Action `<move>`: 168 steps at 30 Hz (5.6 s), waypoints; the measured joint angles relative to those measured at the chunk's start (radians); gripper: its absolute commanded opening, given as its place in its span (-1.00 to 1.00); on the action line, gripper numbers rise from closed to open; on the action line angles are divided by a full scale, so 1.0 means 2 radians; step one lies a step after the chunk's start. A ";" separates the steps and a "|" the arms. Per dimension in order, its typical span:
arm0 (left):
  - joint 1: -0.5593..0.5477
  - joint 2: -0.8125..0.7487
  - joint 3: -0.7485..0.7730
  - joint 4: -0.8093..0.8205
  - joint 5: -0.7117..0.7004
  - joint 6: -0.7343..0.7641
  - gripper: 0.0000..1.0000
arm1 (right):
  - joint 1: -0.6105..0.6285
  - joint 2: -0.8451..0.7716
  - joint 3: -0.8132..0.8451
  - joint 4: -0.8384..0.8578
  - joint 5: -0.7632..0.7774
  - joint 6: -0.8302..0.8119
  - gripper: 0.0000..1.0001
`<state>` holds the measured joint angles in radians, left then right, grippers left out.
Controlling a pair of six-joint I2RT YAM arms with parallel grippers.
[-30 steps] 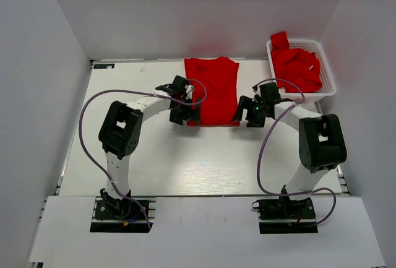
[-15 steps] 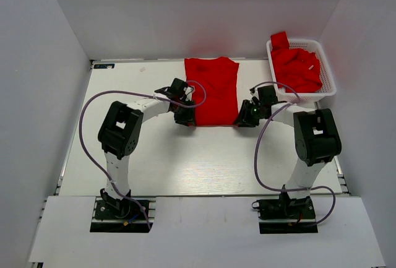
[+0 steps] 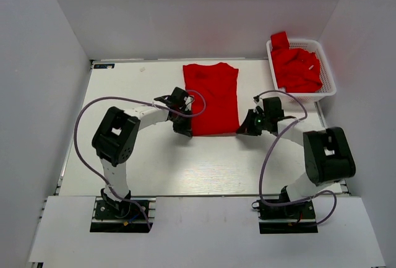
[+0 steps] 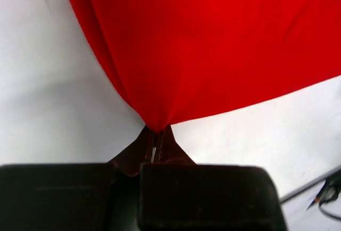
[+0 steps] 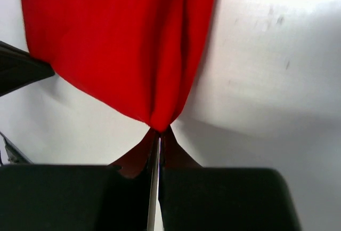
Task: Fold and stack the t-shirts
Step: Grab one side of the 2/3 rectangular tshirt with both arms, then fold the long partially folded tshirt into a neat square, then put the neatly folded tshirt into the corner of the board with the left arm
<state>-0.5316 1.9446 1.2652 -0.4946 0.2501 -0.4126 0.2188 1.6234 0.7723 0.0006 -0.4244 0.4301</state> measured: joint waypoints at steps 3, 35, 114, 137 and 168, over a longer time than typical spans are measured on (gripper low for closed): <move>-0.013 -0.033 -0.035 -0.016 -0.001 -0.008 -1.00 | 0.007 -0.060 -0.035 -0.014 0.002 0.001 -1.00; -0.029 -0.041 0.219 -0.236 -0.047 -0.056 -1.00 | 0.025 -0.135 0.101 -0.205 0.072 0.008 -1.00; 0.101 0.177 0.366 -0.076 -0.054 0.064 0.96 | -0.024 0.046 0.274 -0.092 0.055 -0.035 0.81; 0.074 0.235 0.381 -0.064 -0.096 0.104 -1.00 | -0.025 -0.129 0.125 -0.140 0.137 -0.041 0.81; 0.270 0.235 0.503 -0.075 -0.357 0.293 -1.00 | -0.028 -0.081 0.194 -0.233 0.278 -0.008 0.81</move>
<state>0.0078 2.4145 2.2715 -0.6437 -0.4633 0.1741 0.1627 1.4616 1.1610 -0.4664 0.1322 0.4137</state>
